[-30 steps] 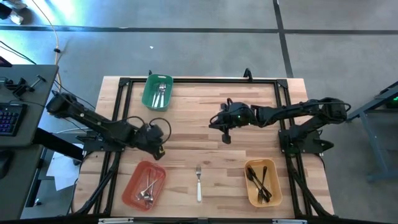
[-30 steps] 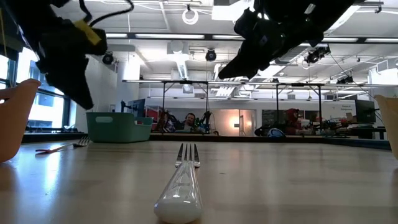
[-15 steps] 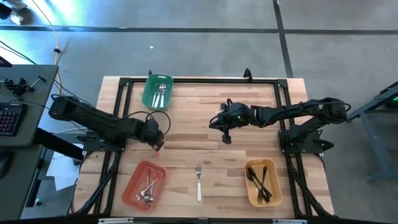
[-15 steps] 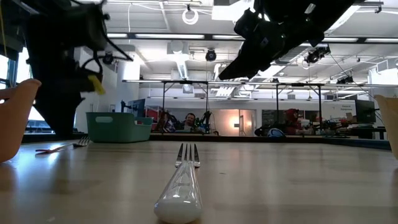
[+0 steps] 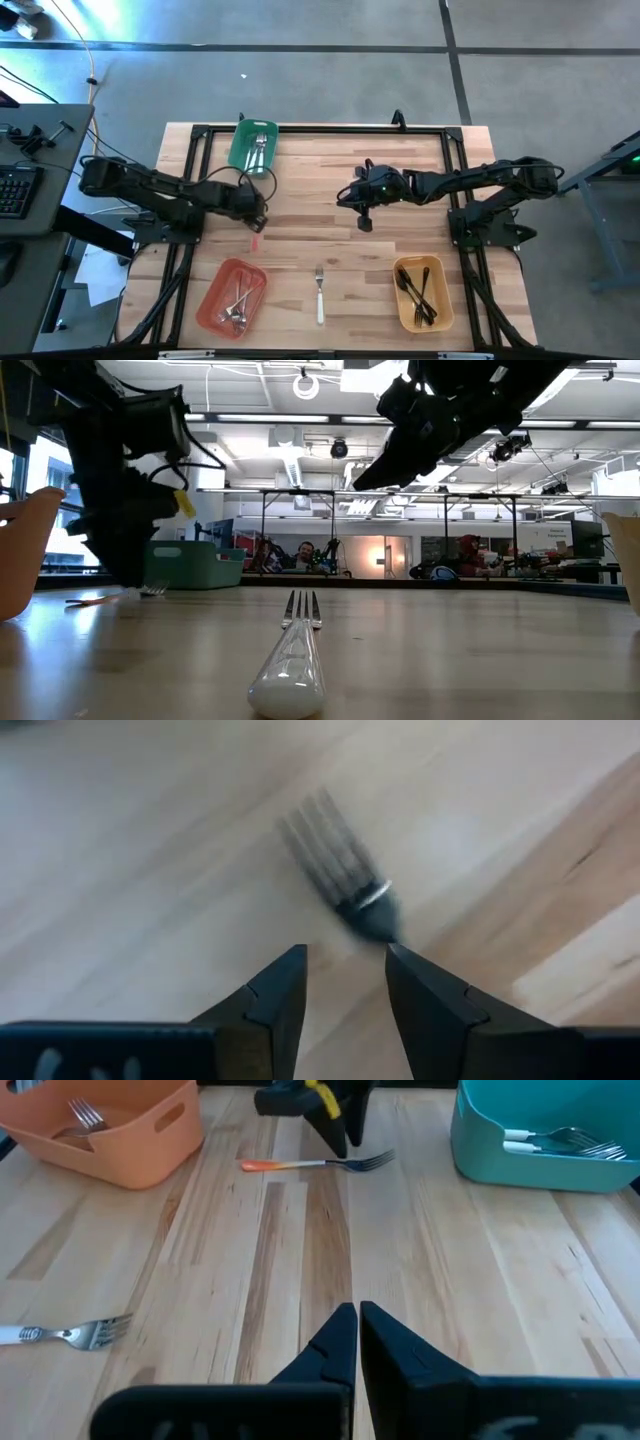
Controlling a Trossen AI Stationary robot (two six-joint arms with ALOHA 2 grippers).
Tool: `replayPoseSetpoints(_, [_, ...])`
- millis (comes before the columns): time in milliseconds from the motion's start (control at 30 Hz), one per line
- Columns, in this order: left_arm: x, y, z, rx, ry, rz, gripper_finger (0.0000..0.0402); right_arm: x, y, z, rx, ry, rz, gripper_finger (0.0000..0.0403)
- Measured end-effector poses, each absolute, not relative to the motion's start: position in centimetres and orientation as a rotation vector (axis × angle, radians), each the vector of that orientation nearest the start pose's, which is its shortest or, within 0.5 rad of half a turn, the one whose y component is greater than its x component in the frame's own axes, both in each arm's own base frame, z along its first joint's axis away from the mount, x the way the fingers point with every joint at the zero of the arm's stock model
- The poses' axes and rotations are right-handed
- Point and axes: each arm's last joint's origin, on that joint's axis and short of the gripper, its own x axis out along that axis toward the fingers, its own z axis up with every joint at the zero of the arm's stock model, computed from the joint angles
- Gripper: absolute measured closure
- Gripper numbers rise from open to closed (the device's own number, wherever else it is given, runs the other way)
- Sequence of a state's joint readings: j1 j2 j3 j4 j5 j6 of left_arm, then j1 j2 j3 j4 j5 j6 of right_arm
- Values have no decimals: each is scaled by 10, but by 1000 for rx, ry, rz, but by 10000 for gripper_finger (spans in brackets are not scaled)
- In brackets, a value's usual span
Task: Sort silverware by color (type)
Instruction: Put the orange fork into the orange bin
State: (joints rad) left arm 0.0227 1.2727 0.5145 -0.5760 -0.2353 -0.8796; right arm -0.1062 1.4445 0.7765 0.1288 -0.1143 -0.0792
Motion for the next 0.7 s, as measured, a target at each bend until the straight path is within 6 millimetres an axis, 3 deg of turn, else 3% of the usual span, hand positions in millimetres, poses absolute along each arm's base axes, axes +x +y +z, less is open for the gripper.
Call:
replayPoseSetpoints(267, [191,10,143,-669,1061,734,270,297,-28,210,2,548,24,403])
replayPoseSetpoints(700, [189,10,122,-573,1145,742,282,297,-28,210,2,548,24,403])
